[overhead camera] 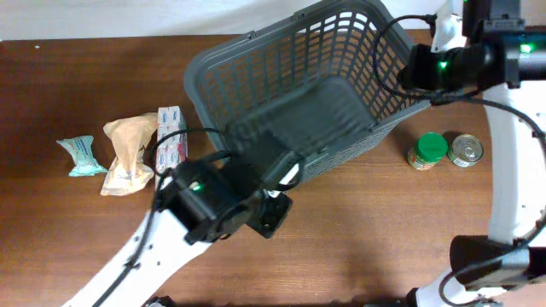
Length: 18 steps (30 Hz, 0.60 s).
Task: Pack container
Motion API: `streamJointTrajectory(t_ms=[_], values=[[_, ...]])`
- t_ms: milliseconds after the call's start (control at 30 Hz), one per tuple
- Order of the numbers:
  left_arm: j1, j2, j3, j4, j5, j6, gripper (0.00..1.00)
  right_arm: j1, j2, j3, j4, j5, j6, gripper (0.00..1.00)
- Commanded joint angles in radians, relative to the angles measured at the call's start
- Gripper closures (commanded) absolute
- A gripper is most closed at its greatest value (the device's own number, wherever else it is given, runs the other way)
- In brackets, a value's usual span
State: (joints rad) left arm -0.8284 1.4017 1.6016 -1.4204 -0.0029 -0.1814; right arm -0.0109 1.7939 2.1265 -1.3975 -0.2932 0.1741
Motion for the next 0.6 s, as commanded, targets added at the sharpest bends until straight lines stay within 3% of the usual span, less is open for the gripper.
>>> streamJointTrajectory(t_ms=[0, 567], values=[[-0.012, 0.029, 0.010, 0.010, -0.020, -0.016, 0.98, 0.011, 0.031, 0.021, -0.006, 0.022, -0.020, 0.96], [-0.011, 0.148, 0.005, 0.052, -0.123, -0.005, 0.98, 0.011, 0.077, 0.020, -0.089, 0.152, -0.066, 0.96]])
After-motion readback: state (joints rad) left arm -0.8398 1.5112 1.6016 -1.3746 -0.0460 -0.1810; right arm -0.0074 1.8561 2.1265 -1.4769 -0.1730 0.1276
